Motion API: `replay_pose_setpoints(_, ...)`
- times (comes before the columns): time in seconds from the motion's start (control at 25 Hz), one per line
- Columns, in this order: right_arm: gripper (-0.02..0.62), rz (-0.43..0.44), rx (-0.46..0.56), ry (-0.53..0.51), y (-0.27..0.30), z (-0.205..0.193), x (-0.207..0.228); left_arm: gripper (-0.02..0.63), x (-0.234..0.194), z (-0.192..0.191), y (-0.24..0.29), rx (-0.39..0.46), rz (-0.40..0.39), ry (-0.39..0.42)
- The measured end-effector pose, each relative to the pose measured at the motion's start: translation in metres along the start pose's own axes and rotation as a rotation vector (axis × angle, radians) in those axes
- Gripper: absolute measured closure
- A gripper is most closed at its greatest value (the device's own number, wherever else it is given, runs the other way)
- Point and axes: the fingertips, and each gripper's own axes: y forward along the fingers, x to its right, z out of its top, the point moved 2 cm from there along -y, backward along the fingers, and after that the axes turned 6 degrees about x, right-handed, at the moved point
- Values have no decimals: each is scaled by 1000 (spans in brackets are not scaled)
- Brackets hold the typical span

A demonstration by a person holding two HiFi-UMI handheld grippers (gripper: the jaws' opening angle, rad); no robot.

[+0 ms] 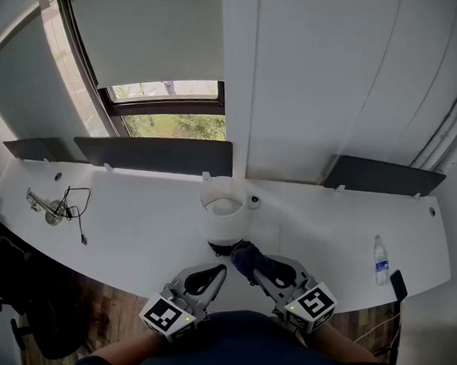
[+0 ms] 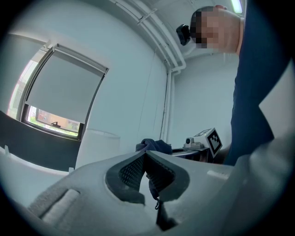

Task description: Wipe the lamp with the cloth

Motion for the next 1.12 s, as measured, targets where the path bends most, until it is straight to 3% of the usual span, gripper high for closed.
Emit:
replay_pose_setpoints(0.4,489,50,21,-10,4,0,-12,600,1,0,-1,-2,14,15)
replay_pose_setpoints(1.12,489,47,10,-1,11,-2,-8,600,-4,0,1,-5,15,13)
